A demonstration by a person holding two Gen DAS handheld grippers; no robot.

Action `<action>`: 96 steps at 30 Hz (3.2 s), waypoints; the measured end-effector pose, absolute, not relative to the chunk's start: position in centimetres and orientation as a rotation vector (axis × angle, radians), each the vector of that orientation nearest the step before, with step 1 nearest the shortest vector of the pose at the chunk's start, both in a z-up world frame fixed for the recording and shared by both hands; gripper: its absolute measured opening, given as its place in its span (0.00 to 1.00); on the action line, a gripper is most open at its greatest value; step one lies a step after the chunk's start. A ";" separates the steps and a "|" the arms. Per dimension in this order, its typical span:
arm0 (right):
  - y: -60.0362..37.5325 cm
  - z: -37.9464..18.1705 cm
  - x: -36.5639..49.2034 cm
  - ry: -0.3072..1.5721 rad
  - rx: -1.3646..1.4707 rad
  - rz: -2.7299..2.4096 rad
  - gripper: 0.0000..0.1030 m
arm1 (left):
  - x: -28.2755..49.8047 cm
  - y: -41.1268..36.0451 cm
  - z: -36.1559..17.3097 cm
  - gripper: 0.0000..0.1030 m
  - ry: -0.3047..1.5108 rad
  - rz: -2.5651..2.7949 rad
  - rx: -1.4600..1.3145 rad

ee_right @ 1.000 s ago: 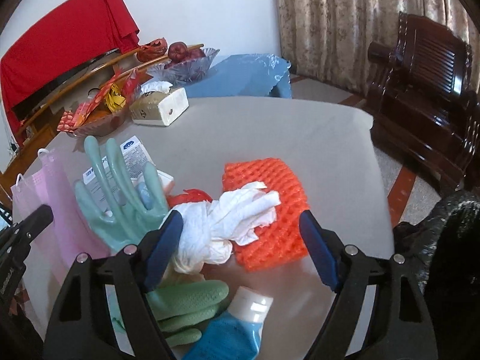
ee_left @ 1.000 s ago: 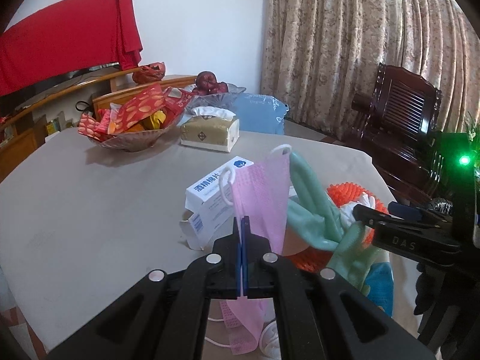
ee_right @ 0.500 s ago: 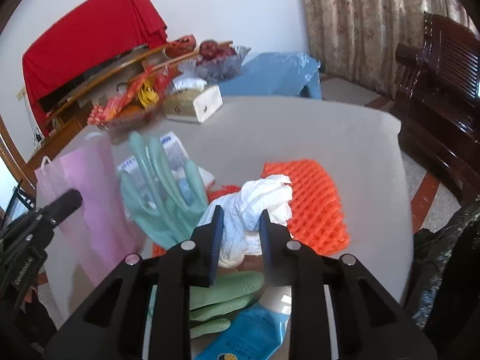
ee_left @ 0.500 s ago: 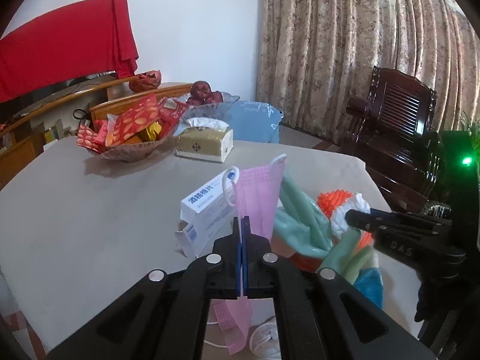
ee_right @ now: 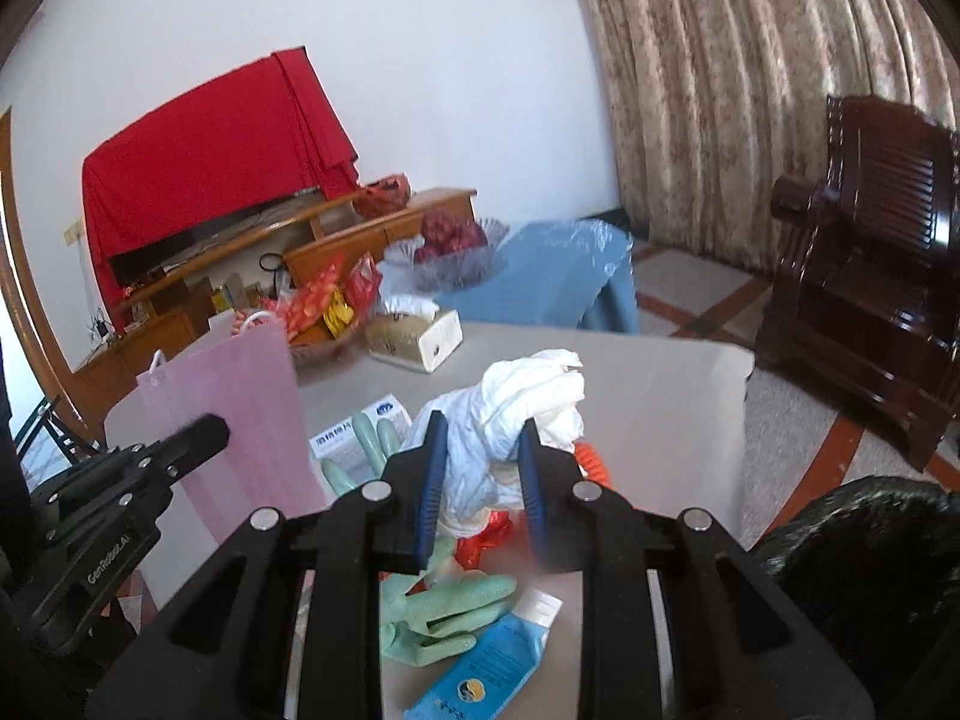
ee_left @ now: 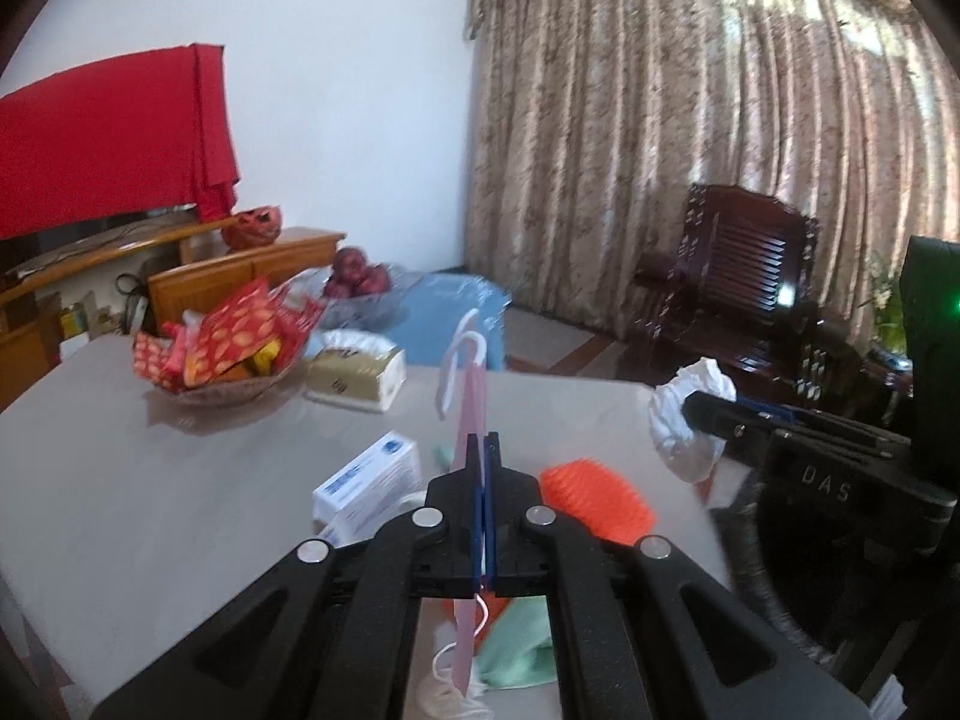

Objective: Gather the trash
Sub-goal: 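Carry the mask and tissue over the bin and open both tools to drop them, then move both open tools back over the remaining trash on the table, then grasp the blue tube with the right tool while the left tool grasps the green glove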

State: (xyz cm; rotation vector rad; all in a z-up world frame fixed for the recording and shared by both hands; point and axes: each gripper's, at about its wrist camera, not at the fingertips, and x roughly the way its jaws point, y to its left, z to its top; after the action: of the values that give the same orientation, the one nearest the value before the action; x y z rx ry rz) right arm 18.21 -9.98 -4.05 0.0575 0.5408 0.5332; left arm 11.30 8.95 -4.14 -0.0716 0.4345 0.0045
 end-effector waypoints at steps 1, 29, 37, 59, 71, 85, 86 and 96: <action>-10.6 -3.6 17.8 0.532 0.056 0.527 0.22 | 11.1 8.4 -3.7 0.00 0.425 -0.014 -0.072; -32.1 -3.1 9.1 0.487 0.092 0.108 0.22 | 12.6 -12.5 -1.8 0.00 0.417 -0.537 -0.022; -36.4 -6.7 8.8 0.543 0.108 -0.011 0.23 | 14.4 -17.7 -4.2 0.00 0.473 -0.615 0.009; -34.8 -10.8 9.5 0.628 0.131 -0.073 0.92 | 15.1 -13.0 -7.2 0.77 0.538 -0.467 0.051; -23.9 -8.0 12.0 0.582 0.093 0.174 0.92 | 13.0 -0.5 -6.2 0.81 0.495 -0.197 0.027; -12.2 -9.9 14.5 0.628 0.031 0.381 0.92 | 11.2 8.9 -8.7 0.81 0.534 0.018 0.008; -11.7 -10.2 14.7 0.630 0.029 0.383 0.92 | 11.2 9.3 -8.9 0.81 0.539 0.025 0.006; -8.3 -16.0 17.1 0.778 -0.013 0.373 0.75 | 11.3 12.6 -11.3 0.81 0.589 0.079 -0.013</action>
State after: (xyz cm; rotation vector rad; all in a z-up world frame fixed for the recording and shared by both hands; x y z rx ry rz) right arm 17.13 -8.34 -15.97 -0.0128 0.7779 0.3734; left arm 11.34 12.58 -11.26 -0.0134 0.5894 0.0793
